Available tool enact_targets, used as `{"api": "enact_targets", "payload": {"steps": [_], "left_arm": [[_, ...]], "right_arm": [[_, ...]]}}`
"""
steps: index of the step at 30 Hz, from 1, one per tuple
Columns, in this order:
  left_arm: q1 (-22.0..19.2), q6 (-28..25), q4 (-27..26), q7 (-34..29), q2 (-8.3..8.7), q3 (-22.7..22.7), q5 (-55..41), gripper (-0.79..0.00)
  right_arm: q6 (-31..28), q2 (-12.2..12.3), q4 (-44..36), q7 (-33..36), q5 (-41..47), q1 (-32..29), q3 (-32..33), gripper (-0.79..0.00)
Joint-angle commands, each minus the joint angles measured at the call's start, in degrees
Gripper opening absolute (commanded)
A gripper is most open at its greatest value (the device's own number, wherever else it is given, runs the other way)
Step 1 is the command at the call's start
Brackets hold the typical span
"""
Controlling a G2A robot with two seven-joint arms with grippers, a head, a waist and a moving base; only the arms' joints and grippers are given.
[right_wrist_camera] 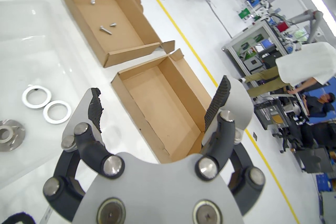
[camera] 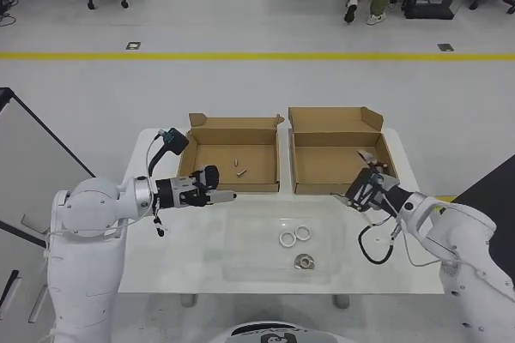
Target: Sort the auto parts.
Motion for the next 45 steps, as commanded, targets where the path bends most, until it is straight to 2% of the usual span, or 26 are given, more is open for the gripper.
{"api": "enact_targets", "payload": {"steps": [1, 5, 11, 16, 24, 33, 45], "left_arm": [[0.0, 0.0, 0.0, 0.0, 0.0, 0.0, 0.0, 0.0], [0.0, 0.0, 0.0, 0.0, 0.0, 0.0, 0.0, 0.0], [0.0, 0.0, 0.0, 0.0, 0.0, 0.0, 0.0, 0.0], [0.0, 0.0, 0.0, 0.0, 0.0, 0.0, 0.0, 0.0], [0.0, 0.0, 0.0, 0.0, 0.0, 0.0, 0.0, 0.0], [0.0, 0.0, 0.0, 0.0, 0.0, 0.0, 0.0, 0.0], [0.0, 0.0, 0.0, 0.0, 0.0, 0.0, 0.0, 0.0]], "right_arm": [[-2.8, 0.1, -0.5, 5.2, 2.2, 1.3, -1.3, 0.0], [-6.6, 0.4, -0.9, 15.2, 7.6, 4.1, -4.2, 0.0], [-8.4, 0.9, -0.9, 30.0, 18.7, 8.7, -9.2, 0.0], [-3.5, 2.8, -0.5, 34.9, 23.2, 11.7, -16.9, 0.0], [5.1, 7.8, 2.1, 43.5, 35.5, 20.1, -29.4, 0.0], [11.2, 12.9, 5.5, 49.6, 44.3, 30.3, -40.6, 0.0], [11.4, 12.9, 5.5, 49.5, 43.7, 30.2, -40.7, 0.0]]}}
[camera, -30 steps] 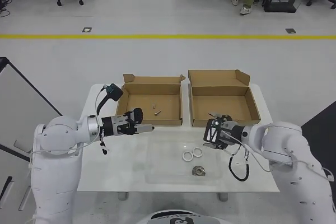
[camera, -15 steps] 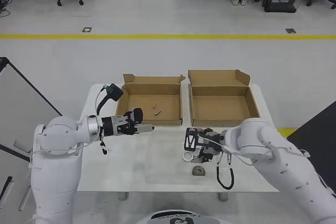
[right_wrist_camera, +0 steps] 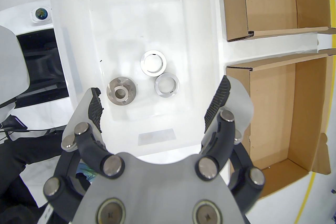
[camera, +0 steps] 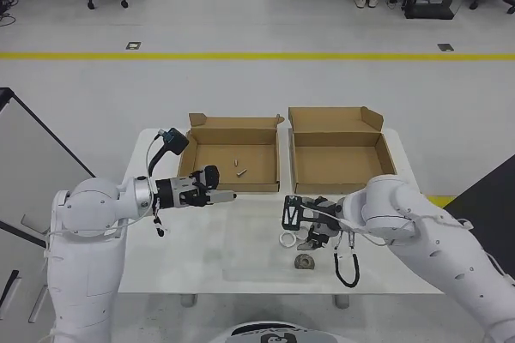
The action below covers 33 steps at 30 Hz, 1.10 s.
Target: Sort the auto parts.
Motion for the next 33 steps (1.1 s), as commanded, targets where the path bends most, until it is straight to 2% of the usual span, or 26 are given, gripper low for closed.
{"api": "enact_targets", "payload": {"steps": [1, 8, 15, 23, 24, 26, 27, 33], "left_arm": [[0.0, 0.0, 0.0, 0.0, 0.0, 0.0, 0.0, 0.0], [0.0, 0.0, 0.0, 0.0, 0.0, 0.0, 0.0, 0.0], [0.0, 0.0, 0.0, 0.0, 0.0, 0.0, 0.0, 0.0], [0.0, 0.0, 0.0, 0.0, 0.0, 0.0, 0.0, 0.0], [0.0, 0.0, 0.0, 0.0, 0.0, 0.0, 0.0, 0.0], [0.0, 0.0, 0.0, 0.0, 0.0, 0.0, 0.0, 0.0], [0.0, 0.0, 0.0, 0.0, 0.0, 0.0, 0.0, 0.0], [0.0, 0.0, 0.0, 0.0, 0.0, 0.0, 0.0, 0.0]], "right_arm": [[0.1, 0.0, -0.5, 0.0, -1.6, -0.3, -0.4, 0.0], [3.9, 1.4, -3.9, 3.9, -3.1, 1.8, -6.6, 0.0], [8.0, 2.5, -2.6, 8.1, 2.0, 10.7, -16.3, 0.0], [9.9, 2.6, 1.3, 10.0, 8.5, 20.4, -25.3, 0.0], [9.9, 2.5, 1.7, 9.9, 8.9, 21.2, -26.1, -0.028], [9.7, 2.3, 2.7, 9.8, 9.7, 22.6, -27.6, -0.212], [9.7, 2.2, 3.2, 9.8, 10.0, 23.2, -28.3, -0.252], [9.7, 1.2, 5.3, 9.7, 10.8, 26.2, -32.4, -0.357]]}}
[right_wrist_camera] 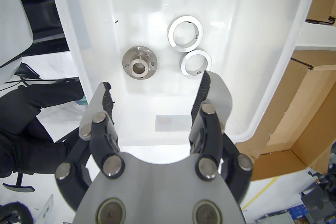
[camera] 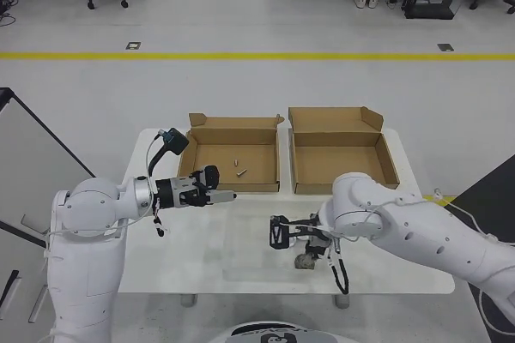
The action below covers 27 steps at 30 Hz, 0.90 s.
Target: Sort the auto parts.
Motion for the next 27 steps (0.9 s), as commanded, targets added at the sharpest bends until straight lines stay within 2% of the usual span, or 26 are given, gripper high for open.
{"api": "enact_targets", "payload": {"steps": [1, 9, 17, 27], "left_arm": [[0.0, 0.0, 0.0, 0.0, 0.0, 0.0, 0.0, 0.0], [0.0, 0.0, 0.0, 0.0, 0.0, 0.0, 0.0, 0.0], [0.0, 0.0, 0.0, 0.0, 0.0, 0.0, 0.0, 0.0], [0.0, 0.0, 0.0, 0.0, 0.0, 0.0, 0.0, 0.0]], "right_arm": [[0.0, -0.4, 0.6, 0.0, 0.1, 0.8, -1.4, -0.366], [0.7, -2.2, 3.8, 0.7, 2.5, 4.2, -7.6, -0.308], [0.1, -3.7, 6.8, 0.1, 4.5, 6.4, -10.9, -0.268], [0.6, -5.9, 9.5, 0.6, 3.0, 5.0, -11.2, -0.296]]}}
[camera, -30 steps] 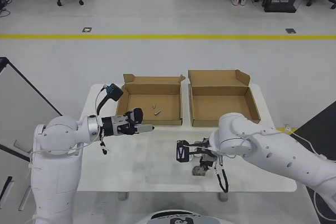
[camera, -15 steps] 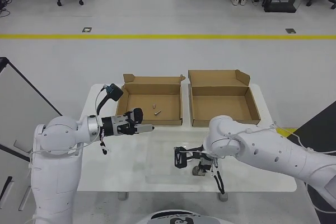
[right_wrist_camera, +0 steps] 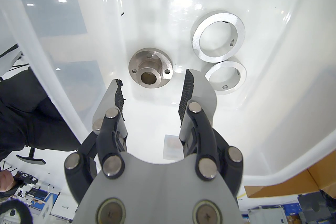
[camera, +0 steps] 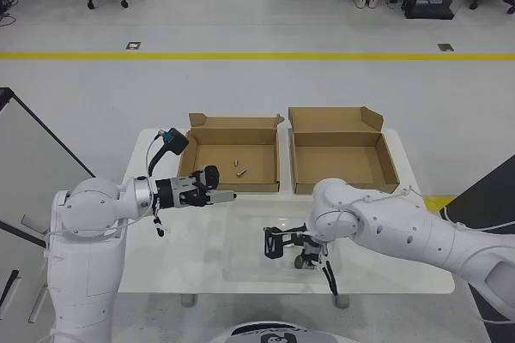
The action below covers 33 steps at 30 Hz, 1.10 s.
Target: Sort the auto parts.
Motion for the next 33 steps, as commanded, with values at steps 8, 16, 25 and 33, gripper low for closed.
{"api": "enact_targets", "payload": {"steps": [8, 16, 25, 33], "left_arm": [[0.0, 0.0, 0.0, 0.0, 0.0, 0.0, 0.0, 0.0], [0.0, 0.0, 0.0, 0.0, 0.0, 0.0, 0.0, 0.0], [0.0, 0.0, 0.0, 0.0, 0.0, 0.0, 0.0, 0.0], [0.0, 0.0, 0.0, 0.0, 0.0, 0.0, 0.0, 0.0]], "right_arm": [[1.3, -1.6, 1.5, 1.3, -2.2, -1.2, 0.0, -0.348], [2.5, -2.5, 2.1, 2.5, -4.1, -1.9, 0.0, -0.397], [3.0, -3.0, 2.6, 1.1, -6.5, -2.2, 0.7, -0.419], [1.9, -3.1, 2.3, 1.4, -6.0, -3.0, 1.4, -0.422]]}}
